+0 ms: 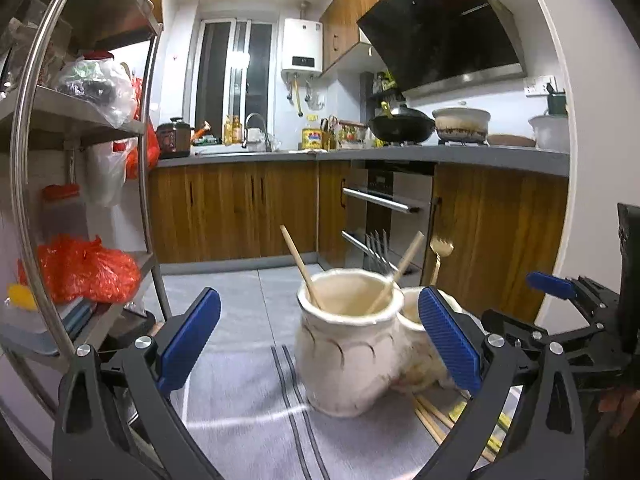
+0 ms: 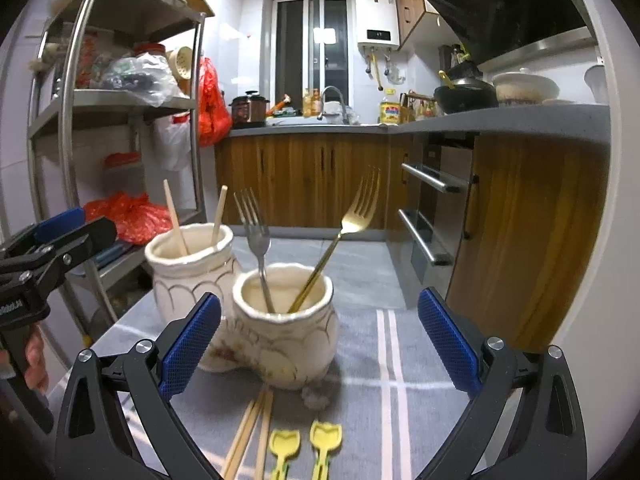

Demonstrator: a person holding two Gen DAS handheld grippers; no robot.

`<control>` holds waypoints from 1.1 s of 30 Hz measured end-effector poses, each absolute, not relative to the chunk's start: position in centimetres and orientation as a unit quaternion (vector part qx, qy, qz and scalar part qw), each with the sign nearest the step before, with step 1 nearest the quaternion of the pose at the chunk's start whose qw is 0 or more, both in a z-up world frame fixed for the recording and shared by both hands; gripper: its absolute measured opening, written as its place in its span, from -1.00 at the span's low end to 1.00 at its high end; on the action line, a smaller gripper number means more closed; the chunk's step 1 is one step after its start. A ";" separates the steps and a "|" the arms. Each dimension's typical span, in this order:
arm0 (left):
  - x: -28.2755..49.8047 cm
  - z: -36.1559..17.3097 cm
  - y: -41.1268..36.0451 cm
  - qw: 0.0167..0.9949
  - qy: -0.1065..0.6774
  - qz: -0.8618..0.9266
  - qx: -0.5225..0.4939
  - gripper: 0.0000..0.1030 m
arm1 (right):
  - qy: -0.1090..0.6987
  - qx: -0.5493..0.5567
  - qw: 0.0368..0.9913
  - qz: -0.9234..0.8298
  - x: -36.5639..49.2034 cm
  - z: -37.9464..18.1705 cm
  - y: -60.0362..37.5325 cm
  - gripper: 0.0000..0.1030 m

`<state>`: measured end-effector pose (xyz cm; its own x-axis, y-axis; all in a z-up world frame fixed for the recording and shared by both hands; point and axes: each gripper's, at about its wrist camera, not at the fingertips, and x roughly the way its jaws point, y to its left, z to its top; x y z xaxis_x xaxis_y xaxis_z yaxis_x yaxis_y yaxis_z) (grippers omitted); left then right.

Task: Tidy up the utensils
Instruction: 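Grasp a yellow plastic utensil with the right gripper while the left grasps a chopstick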

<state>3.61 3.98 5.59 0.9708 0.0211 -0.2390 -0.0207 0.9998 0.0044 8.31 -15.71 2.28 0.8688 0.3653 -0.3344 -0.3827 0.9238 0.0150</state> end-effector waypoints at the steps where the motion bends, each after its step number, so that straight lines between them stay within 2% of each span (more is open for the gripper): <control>1: 3.4 5.4 3.8 0.992 0.122 0.011 0.004 0.90 | 0.169 -0.026 0.966 0.193 8.1 2.1 -15.8 0.90; 13: 0.3 2.6 0.9 0.985 0.174 -0.014 0.012 0.90 | 0.205 -0.012 0.964 0.171 6.0 0.8 -18.2 0.90; 31: 1.4 -2.4 -2.0 0.950 0.309 -0.028 0.038 0.89 | 0.340 -0.056 0.926 0.151 6.6 -4.6 -18.6 0.90; 33: 1.6 -2.6 -2.0 0.948 0.314 -0.029 0.039 0.89 | 0.346 -0.059 0.924 0.154 6.7 -4.9 -18.4 0.85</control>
